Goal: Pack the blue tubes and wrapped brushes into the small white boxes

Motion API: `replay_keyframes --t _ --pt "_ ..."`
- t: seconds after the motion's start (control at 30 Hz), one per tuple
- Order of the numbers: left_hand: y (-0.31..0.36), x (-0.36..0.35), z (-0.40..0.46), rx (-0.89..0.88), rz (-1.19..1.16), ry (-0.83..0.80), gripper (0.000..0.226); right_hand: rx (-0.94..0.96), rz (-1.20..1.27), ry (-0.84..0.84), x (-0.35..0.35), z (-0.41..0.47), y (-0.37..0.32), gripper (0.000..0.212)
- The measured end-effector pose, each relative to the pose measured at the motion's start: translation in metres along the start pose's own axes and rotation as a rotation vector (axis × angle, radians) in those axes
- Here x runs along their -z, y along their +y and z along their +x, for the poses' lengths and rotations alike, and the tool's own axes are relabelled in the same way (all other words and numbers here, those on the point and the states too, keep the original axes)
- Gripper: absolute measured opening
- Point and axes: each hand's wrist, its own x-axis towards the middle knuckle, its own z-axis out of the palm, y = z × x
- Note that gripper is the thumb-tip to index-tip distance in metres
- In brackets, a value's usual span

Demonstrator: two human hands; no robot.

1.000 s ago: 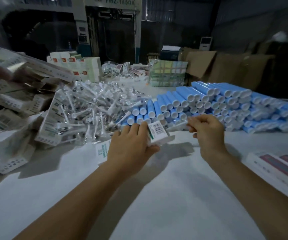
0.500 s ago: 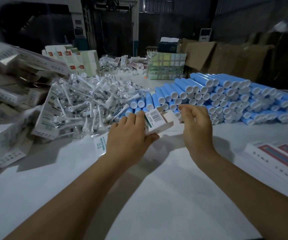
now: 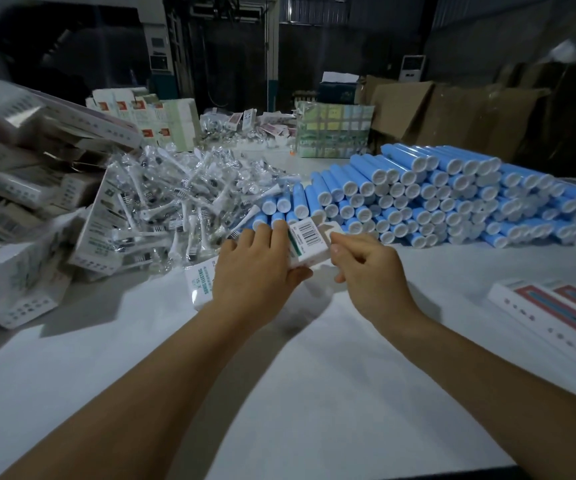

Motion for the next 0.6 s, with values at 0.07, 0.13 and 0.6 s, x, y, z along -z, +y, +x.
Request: replay_keyframes --t 0.07,0.13,0.6 --pt "0.003 -0.001 -0.002 -0.028 0.022 -0.001 0.079 -0.008 -0.007 -0.024 -0.001 -0.002 -0.001 0.023" --pt "0.006 0.0 -0.003 -0.036 0.032 0.006 0.078 -0.001 -0.012 -0.008 -0.002 -0.003 -0.001 0.023" --pt "0.018 0.002 -0.01 -0.076 0.118 0.018 0.077 -0.2 0.143 -0.001 -0.005 0.004 0.005 0.016"
